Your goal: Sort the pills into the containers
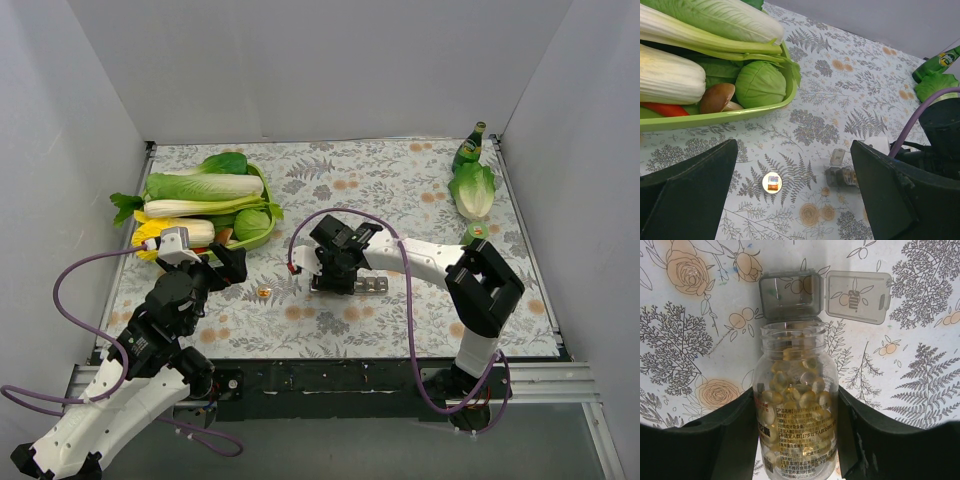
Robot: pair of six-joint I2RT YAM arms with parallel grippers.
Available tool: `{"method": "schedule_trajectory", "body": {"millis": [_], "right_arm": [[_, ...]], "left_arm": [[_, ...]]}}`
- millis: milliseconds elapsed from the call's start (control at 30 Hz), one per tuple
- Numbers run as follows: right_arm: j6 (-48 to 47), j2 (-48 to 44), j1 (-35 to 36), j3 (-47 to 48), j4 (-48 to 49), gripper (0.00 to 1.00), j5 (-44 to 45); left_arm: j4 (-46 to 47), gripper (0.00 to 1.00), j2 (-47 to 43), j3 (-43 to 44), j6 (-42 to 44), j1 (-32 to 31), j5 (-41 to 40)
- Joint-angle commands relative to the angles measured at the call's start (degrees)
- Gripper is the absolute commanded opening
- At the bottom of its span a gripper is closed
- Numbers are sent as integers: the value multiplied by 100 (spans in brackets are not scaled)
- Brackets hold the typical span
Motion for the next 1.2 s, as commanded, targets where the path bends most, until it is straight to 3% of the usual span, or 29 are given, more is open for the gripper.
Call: {"method": "schedule_trajectory", "body": {"millis": [0,1167], "right_arm": [[-124,20,64,296,-44,15,109],[-343,266,135,568,-369,16,206]], "left_arm": [[21,98,-29,64,5,24,-31],[4,98,-108,3,-56,24,31]]}}
